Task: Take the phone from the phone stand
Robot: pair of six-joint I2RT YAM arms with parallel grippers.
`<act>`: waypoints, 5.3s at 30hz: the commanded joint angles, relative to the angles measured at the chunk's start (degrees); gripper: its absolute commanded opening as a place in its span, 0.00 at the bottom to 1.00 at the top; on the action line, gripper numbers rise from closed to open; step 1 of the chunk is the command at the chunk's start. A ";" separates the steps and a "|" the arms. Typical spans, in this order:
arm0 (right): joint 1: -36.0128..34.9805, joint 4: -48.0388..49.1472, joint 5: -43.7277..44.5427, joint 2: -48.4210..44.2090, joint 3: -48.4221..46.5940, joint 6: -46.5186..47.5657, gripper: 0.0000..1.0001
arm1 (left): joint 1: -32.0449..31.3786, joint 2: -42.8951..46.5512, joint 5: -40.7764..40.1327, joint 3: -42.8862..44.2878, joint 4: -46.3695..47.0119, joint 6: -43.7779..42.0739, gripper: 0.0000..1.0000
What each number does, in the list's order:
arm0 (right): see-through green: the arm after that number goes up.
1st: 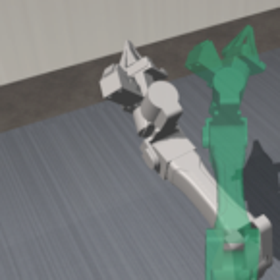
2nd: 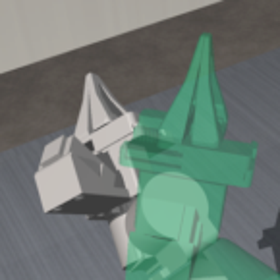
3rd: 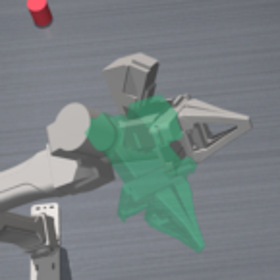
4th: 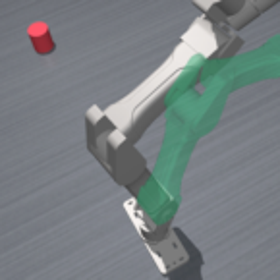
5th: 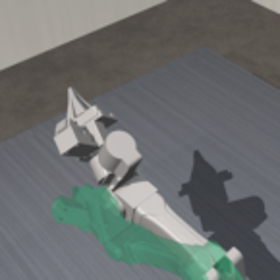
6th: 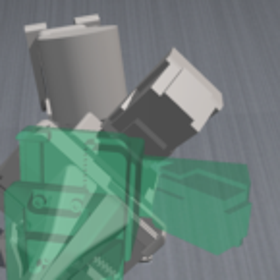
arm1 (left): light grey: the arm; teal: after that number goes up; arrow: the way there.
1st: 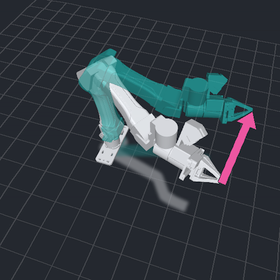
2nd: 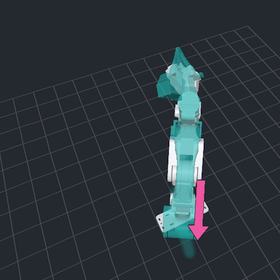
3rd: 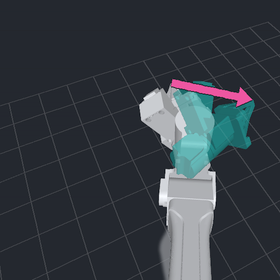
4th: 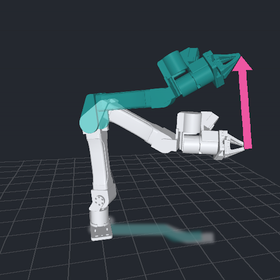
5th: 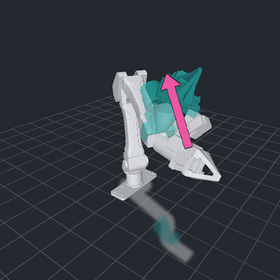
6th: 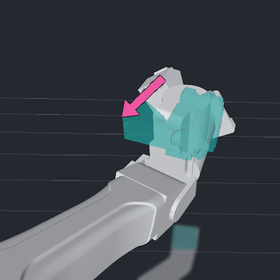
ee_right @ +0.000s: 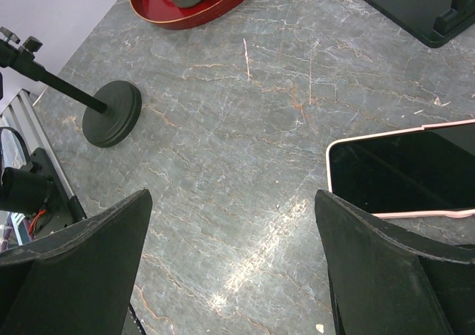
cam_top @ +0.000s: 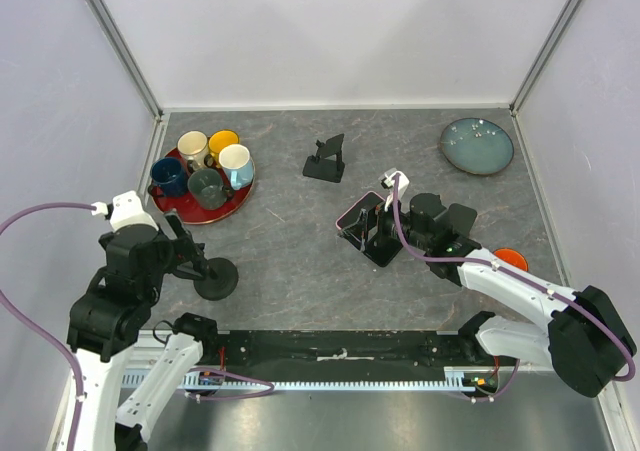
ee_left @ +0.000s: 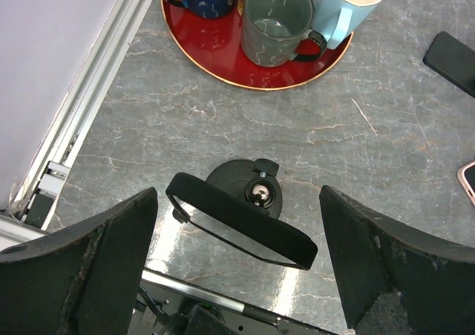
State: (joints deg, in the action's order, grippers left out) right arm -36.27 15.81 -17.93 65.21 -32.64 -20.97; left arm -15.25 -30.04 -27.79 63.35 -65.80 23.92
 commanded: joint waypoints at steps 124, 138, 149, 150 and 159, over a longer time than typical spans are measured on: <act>-11.10 30.15 0.52 2.81 11.29 5.85 0.98 | -45.49 -44.93 -7.37 23.04 20.53 16.07 0.02; -16.98 42.27 14.41 16.77 9.09 8.58 0.89 | -46.01 -45.63 -5.70 22.52 21.77 17.56 0.02; -18.92 50.28 19.78 22.59 9.97 9.72 0.54 | -46.01 -44.76 -5.69 21.46 21.59 18.00 0.02; -18.92 50.28 19.78 22.24 10.40 9.90 0.48 | -46.01 -44.75 -5.96 21.46 21.33 18.00 0.02; -18.84 48.35 18.02 22.33 10.41 9.99 0.00 | -45.75 -42.39 -4.92 20.50 22.99 10.03 0.02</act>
State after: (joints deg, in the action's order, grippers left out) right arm -55.13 61.25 0.32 87.83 -21.58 -7.79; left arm -60.47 -75.64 -34.20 83.57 -51.35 37.82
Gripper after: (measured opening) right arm 0.231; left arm 0.142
